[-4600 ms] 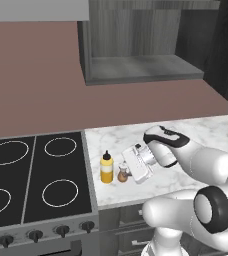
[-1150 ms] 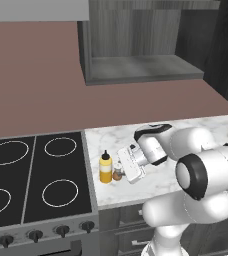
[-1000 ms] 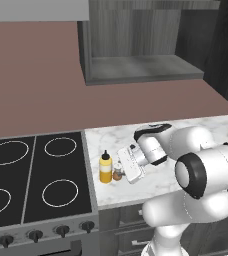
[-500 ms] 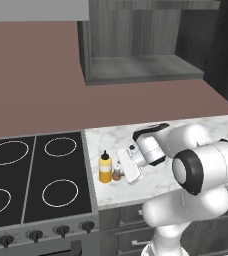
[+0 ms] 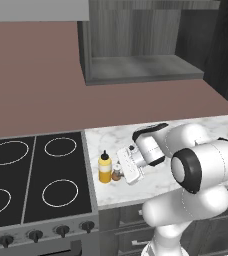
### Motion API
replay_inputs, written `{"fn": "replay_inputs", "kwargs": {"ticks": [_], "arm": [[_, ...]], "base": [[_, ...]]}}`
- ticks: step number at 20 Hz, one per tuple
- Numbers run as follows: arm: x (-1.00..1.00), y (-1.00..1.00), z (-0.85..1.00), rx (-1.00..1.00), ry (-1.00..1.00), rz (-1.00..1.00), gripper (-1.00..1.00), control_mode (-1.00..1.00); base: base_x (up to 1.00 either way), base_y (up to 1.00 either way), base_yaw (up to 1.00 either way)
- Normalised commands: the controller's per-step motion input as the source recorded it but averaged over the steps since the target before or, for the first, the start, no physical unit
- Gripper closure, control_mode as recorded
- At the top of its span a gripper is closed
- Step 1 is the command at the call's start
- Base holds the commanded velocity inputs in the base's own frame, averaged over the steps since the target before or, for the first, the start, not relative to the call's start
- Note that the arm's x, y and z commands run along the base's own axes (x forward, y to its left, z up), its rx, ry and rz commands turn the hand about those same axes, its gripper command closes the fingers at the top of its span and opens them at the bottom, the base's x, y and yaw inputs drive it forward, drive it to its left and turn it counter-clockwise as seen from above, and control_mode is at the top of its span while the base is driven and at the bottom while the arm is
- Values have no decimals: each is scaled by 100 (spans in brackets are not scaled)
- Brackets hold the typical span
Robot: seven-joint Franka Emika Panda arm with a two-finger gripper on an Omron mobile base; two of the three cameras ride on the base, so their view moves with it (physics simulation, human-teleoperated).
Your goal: Take 2 condiments from the cabinet and move them on the counter near the stove.Make sure the condiments are lined up with each other, next to each other.
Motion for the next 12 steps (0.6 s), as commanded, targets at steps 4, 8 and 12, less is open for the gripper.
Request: {"fn": "replay_inputs", "kwargs": {"ticks": [4,8,12], "arm": [[0,0,-11,0,-2,0,100,-100],[0,0,-12,0,-2,0,100,-100],[0,0,-8,0,-1,0,100,-100]], "base": [[0,0,0],[0,0,0],[0,0,0]]}}
